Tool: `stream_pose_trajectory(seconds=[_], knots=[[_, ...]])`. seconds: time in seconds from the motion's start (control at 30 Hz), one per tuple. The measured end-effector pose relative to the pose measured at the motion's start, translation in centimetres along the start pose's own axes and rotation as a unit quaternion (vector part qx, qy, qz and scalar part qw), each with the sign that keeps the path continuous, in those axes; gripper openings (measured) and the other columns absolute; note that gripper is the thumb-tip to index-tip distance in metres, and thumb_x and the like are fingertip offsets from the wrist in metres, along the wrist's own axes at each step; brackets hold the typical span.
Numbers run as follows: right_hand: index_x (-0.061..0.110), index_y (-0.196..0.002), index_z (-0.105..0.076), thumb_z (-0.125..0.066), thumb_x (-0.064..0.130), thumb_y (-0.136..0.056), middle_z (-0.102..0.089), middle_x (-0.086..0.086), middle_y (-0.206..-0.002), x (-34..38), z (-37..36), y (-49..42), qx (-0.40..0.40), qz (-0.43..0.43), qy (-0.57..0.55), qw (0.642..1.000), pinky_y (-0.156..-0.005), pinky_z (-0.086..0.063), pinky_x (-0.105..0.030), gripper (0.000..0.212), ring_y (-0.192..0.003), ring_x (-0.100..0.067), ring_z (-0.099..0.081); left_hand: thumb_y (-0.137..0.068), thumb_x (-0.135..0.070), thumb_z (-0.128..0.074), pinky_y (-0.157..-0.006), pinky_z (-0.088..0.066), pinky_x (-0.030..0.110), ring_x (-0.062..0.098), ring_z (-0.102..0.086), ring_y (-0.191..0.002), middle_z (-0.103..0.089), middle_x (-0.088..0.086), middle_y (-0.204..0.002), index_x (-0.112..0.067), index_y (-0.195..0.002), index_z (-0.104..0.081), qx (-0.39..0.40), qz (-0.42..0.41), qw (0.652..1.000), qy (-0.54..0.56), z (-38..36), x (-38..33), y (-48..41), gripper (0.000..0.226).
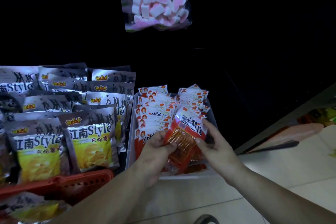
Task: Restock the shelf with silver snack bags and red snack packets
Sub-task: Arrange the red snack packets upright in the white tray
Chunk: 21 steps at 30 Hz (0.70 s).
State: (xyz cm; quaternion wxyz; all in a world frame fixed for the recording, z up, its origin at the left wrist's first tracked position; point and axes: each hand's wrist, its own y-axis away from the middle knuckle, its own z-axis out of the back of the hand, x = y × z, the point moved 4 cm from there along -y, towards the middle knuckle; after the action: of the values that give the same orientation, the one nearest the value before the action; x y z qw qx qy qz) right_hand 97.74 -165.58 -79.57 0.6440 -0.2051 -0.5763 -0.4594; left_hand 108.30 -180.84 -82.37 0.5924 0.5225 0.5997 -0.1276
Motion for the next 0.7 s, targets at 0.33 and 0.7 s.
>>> stream_pose_trajectory(seconds=[0.33,0.7], knots=[[0.034,-0.142,-0.047,-0.073,0.003,-0.092,-0.078,0.006,-0.089,0.8,1.2,-0.1,-0.102,0.042,0.010,0.994,-0.081,-0.059,-0.032,0.064,-0.090,-0.007,-0.074,-0.090,0.017,-0.061,-0.065,-0.060,0.035,0.025,-0.073,-0.085,-0.077,0.012,-0.098,-0.003,-0.103,-0.062,0.003,-0.063,0.996,-0.068,-0.9,0.0,0.3,0.024],[0.024,-0.123,-0.066,-0.090,0.044,-0.075,-0.070,-0.007,-0.119,3.7,1.3,-0.9,-0.073,-0.029,-0.134,0.988,-0.098,-0.057,-0.046,0.057,-0.112,-0.022,-0.070,-0.083,-0.005,-0.071,-0.094,-0.046,0.015,0.000,-0.062,-0.107,-0.067,-0.016,-0.111,-0.028,-0.107,-0.068,0.047,-0.304,0.895,-0.322,-2.3,0.5,1.7,0.033]])
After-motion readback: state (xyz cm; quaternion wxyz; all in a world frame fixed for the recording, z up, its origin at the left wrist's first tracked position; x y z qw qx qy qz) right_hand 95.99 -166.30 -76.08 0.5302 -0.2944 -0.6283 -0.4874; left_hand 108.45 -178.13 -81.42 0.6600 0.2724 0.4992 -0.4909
